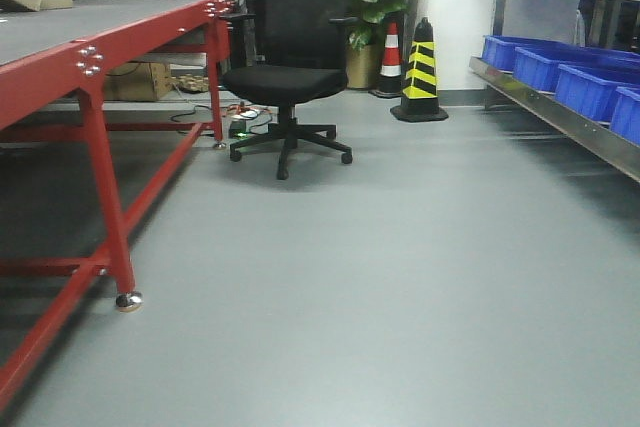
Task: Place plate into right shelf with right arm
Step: 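Drive the base across the room toward the shelf of blue bins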
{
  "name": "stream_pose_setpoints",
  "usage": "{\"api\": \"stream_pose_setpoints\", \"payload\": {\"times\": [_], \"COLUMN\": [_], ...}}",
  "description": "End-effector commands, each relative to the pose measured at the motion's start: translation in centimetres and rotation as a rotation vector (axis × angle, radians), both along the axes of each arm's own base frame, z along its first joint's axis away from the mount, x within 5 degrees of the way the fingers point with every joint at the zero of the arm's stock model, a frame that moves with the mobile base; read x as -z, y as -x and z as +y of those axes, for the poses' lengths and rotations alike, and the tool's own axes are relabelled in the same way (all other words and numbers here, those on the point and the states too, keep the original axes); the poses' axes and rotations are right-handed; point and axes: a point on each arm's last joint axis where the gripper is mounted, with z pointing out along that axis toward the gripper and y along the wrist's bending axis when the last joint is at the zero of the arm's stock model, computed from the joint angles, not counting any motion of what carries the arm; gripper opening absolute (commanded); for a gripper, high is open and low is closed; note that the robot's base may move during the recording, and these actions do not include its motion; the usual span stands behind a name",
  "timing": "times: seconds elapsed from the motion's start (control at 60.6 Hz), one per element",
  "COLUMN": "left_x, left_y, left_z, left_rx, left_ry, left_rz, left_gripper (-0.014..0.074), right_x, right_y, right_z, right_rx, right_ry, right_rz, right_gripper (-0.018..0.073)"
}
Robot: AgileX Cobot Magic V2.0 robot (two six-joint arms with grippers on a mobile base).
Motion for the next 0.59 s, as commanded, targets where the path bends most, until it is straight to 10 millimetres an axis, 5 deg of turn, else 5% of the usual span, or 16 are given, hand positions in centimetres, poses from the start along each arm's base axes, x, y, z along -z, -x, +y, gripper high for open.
{"api": "stream_pose_setpoints", "payload": {"times": [0.0,0.577], "left_x": [-0.87,-0.87], "left_y": [0.17,0.17], "left_z": [-0.03,-0.03], "left_rx": [0.007,0.007], "left_ry": [0.009,0.009], "left_rz": [-0.099,-0.099], "left_gripper": [-0.0047,-0.0047], "right_x": [-1.76,-1.76], "right_y": [0.25,0.25], "right_z": [0.06,0.06], "right_rx": [-0.007,-0.007], "right_ry": [-0.006,-0.006], "right_rz": [-0.115,-0.115], "right_gripper": [0.0055,0.0055]}}
